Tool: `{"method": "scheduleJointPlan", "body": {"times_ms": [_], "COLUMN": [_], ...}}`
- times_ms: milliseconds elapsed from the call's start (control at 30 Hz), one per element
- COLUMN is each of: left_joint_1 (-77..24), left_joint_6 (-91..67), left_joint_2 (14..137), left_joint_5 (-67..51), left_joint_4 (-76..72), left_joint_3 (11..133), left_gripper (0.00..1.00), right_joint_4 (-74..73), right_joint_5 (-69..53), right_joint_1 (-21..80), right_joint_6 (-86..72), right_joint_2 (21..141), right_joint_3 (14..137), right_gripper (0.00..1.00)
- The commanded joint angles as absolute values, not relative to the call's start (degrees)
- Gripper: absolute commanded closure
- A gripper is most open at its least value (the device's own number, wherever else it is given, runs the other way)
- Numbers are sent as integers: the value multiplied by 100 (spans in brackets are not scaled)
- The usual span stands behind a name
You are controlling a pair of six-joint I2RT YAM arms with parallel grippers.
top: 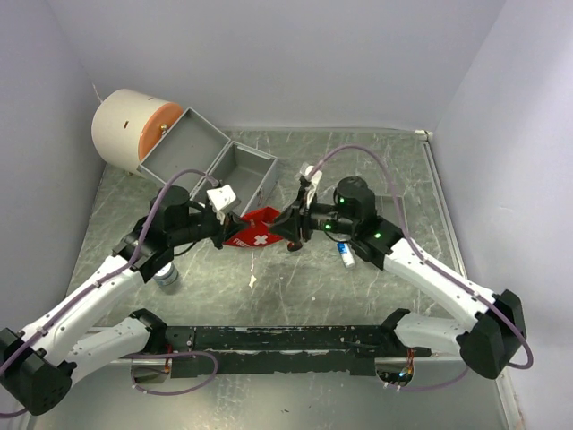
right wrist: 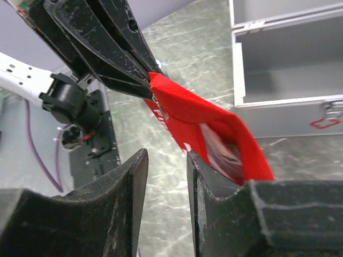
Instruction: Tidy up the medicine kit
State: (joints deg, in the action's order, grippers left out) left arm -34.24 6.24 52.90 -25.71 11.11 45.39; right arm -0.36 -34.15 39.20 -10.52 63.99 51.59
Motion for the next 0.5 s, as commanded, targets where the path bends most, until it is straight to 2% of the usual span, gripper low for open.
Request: {"method": "scheduleJointPlan", "body": {"times_ms": [0, 133, 467], "left_joint_1": [-3444, -3445, -3446], "left_joint_6": [262, 336, 557], "left_joint_2": [5280, 5210, 5281], "left_joint_5": [-2488, -2572, -2758], "left_joint_4": [669, 465, 643], "left_joint_3": [4741, 4626, 4735], "left_gripper": [93, 93, 93], "right_joint_4": [1165, 1820, 2857], "right_joint_5": [-3106, -3018, -2508], "right_joint_1": [4265, 4369, 4445], "right_joint_6": [-2288, -2731, -3515], "right_joint_2": [6691, 6928, 7348], "right_joint_3": [4925, 4672, 4485], "right_gripper": [64, 54, 51]}}
